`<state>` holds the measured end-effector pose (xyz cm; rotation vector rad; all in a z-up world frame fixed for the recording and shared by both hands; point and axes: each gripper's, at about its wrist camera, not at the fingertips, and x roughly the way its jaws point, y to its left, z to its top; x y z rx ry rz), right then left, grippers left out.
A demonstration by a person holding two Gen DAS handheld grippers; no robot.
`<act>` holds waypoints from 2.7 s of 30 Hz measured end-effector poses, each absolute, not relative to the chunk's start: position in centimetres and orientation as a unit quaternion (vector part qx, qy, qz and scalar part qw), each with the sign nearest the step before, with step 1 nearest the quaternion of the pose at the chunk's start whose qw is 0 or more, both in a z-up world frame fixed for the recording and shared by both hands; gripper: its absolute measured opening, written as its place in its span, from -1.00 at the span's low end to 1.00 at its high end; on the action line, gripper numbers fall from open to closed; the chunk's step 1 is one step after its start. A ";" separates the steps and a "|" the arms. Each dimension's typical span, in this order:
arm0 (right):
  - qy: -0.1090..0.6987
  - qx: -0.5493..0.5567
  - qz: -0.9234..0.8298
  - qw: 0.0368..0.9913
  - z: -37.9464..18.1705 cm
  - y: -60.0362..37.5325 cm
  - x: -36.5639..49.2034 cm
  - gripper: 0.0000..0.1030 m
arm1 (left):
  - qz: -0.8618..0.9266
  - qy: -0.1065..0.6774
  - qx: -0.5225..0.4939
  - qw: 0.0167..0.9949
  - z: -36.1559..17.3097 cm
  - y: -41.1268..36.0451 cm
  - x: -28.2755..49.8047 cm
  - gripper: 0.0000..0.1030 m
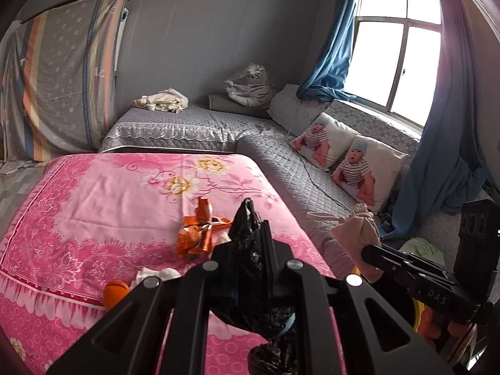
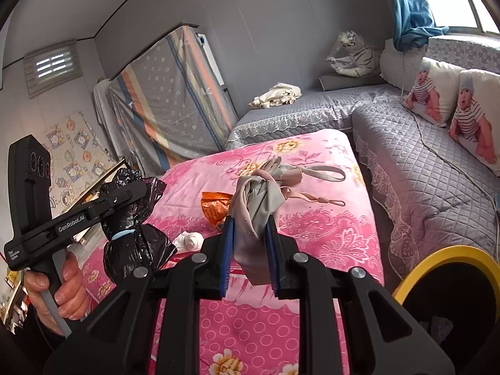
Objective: Collect trash
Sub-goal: 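Carry the black bag in left tool while right tool carries the grey-pink cloth to the bin, then open left tool over the bin while right tool releases the grey-pink cloth into it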
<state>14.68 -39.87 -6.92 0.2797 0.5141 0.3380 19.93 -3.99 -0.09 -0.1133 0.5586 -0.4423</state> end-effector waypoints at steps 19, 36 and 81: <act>0.217 0.187 0.074 0.955 -6.9 -49.0 10.4 -0.64 | -0.309 0.268 -0.026 0.912 0.4 -13.7 17.9 -0.80; 0.222 0.231 0.001 0.947 -9.8 -56.3 8.0 -0.64 | -0.393 0.293 0.016 0.872 -2.4 -23.9 16.8 -0.80; 0.249 0.338 -0.103 0.902 -17.1 -65.5 6.2 -0.22 | -0.395 0.355 0.020 0.847 -8.4 -29.6 18.7 0.12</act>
